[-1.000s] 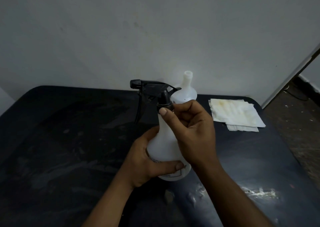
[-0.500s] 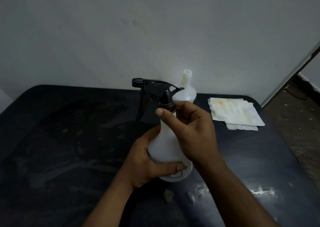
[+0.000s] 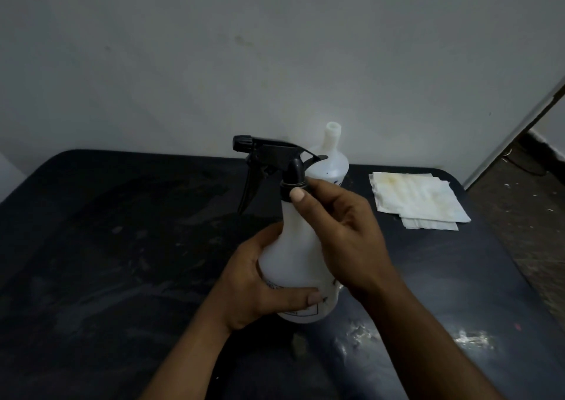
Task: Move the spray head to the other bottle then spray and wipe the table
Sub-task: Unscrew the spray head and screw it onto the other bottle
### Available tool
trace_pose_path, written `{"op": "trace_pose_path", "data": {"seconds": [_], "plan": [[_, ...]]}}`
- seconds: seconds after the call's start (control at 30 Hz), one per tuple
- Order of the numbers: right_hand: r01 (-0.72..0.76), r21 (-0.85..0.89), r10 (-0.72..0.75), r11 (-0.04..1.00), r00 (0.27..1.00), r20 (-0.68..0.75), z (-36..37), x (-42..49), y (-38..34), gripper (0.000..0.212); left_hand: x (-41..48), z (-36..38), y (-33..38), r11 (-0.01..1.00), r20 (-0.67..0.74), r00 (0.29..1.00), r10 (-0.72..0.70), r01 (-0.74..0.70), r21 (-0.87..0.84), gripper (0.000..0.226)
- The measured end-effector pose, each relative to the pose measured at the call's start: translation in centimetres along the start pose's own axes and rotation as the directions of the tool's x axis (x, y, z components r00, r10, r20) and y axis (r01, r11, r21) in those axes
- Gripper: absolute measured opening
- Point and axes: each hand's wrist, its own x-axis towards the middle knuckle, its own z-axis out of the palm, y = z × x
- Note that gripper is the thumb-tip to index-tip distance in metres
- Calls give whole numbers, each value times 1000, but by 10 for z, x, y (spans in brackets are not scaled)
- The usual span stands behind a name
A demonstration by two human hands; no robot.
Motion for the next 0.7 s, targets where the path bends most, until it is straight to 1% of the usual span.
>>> {"op": "trace_pose_path", "data": {"seconds": [0.13,0.27,0.33,0.43,0.47,0.5,0.57,0.63,0.7], "plan": [[-4,-53,0,999,998,-65,2,-1,1,16,-1,0,0,1000,6,1000,-3,3,8,66],[-12,-124,-7,992,989,-148,5,-3,1,28,-1,2,-4,999,-9,1000,-13,14,39,66],[7,-177,-43,984,979,-201,7,-5,2,26,-1,2,-7,998,-29,1000,-13,14,67,67],[71,-267,-145,961,952,-268,12,-8,2,13,-1,4,-8,996,-62,998,3,3,87,71],[77,-286,-160,955,947,-280,12,-8,3,14,0,4,-9,996,-73,997,9,-2,95,74],[59,-275,-140,960,948,-287,12,-8,3,15,0,5,-9,995,-81,997,10,-1,104,76],[18,-192,-68,981,964,-256,9,-5,2,12,1,3,-9,992,-74,997,-1,10,123,78],[18,-85,-31,996,987,-158,4,-2,1,16,1,-2,-7,992,-9,1000,-4,6,128,78],[9,30,-9,1000,1000,-17,-2,-1,-2,17,1,-8,-2,995,65,998,12,-19,97,76]]}}
